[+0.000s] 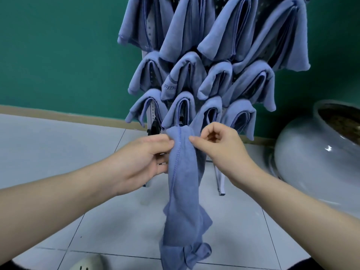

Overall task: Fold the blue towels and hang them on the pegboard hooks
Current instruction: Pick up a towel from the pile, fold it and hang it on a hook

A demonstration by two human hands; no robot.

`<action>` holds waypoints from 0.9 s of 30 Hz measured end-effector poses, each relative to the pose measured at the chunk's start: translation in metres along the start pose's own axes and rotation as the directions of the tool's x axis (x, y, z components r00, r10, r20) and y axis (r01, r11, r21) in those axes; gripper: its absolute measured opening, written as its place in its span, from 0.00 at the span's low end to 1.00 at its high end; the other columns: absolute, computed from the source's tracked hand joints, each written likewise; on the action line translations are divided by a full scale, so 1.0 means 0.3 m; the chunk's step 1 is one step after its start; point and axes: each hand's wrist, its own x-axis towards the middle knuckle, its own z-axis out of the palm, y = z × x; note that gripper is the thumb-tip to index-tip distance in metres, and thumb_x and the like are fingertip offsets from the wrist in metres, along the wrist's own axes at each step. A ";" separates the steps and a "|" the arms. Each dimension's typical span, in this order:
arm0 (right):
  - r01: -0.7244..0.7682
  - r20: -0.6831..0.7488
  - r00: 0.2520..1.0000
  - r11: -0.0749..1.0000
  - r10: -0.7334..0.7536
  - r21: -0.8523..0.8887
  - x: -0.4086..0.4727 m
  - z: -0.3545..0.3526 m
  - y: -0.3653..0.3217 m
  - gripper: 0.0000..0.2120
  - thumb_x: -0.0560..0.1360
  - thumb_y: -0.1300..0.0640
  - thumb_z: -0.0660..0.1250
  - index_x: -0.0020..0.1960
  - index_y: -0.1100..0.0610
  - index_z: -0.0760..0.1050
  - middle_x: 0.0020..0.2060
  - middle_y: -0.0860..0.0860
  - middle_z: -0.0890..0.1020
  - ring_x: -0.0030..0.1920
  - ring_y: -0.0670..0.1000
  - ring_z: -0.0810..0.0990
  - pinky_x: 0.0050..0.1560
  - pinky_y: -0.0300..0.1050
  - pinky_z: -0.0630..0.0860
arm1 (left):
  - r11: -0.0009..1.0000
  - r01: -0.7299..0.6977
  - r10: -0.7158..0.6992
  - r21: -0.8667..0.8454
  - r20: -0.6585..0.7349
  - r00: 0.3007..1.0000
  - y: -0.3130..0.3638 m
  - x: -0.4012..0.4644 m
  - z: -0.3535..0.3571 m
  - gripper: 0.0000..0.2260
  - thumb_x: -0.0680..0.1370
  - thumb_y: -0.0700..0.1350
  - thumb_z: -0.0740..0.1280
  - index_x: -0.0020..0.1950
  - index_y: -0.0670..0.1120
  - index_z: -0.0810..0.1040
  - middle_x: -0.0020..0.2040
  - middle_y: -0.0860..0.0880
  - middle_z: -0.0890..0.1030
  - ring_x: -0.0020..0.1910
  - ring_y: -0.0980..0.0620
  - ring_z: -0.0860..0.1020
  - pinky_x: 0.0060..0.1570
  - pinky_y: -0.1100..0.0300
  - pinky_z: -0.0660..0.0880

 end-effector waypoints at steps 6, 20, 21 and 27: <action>0.016 0.128 0.992 0.999 -0.020 0.032 -0.029 0.011 -0.001 0.08 0.78 0.57 0.73 0.46 0.62 0.81 0.36 0.53 0.81 0.37 0.49 0.77 0.42 0.42 0.75 | 0.999 -0.044 0.044 -0.005 -0.013 0.999 -0.039 0.008 0.046 0.10 0.81 0.35 0.65 0.60 0.37 0.81 0.56 0.38 0.85 0.53 0.45 0.86 0.52 0.56 0.83; -0.061 0.117 0.992 0.984 0.042 0.166 -0.046 0.010 0.029 0.09 0.81 0.60 0.69 0.48 0.65 0.82 0.44 0.62 0.86 0.41 0.53 0.83 0.49 0.47 0.82 | 0.971 -0.071 0.091 0.228 -0.076 0.993 -0.030 0.022 0.033 0.07 0.78 0.36 0.71 0.56 0.40 0.80 0.57 0.34 0.84 0.59 0.35 0.83 0.68 0.40 0.75; -0.054 0.112 0.993 0.984 0.035 0.171 -0.045 0.007 0.028 0.08 0.81 0.60 0.68 0.47 0.64 0.82 0.42 0.61 0.87 0.40 0.52 0.83 0.47 0.45 0.81 | 0.959 -0.065 0.090 0.276 -0.078 0.993 -0.023 0.021 0.030 0.05 0.78 0.38 0.71 0.53 0.40 0.81 0.56 0.34 0.84 0.58 0.36 0.84 0.68 0.38 0.75; -0.055 0.152 0.988 0.970 0.019 0.235 -0.042 -0.003 0.021 0.09 0.82 0.59 0.67 0.48 0.64 0.80 0.39 0.55 0.83 0.39 0.47 0.80 0.45 0.40 0.80 | 0.922 0.009 -0.016 0.387 0.015 1.000 -0.010 0.021 0.001 0.14 0.82 0.48 0.68 0.56 0.37 0.84 0.50 0.41 0.87 0.44 0.50 0.83 0.46 0.59 0.78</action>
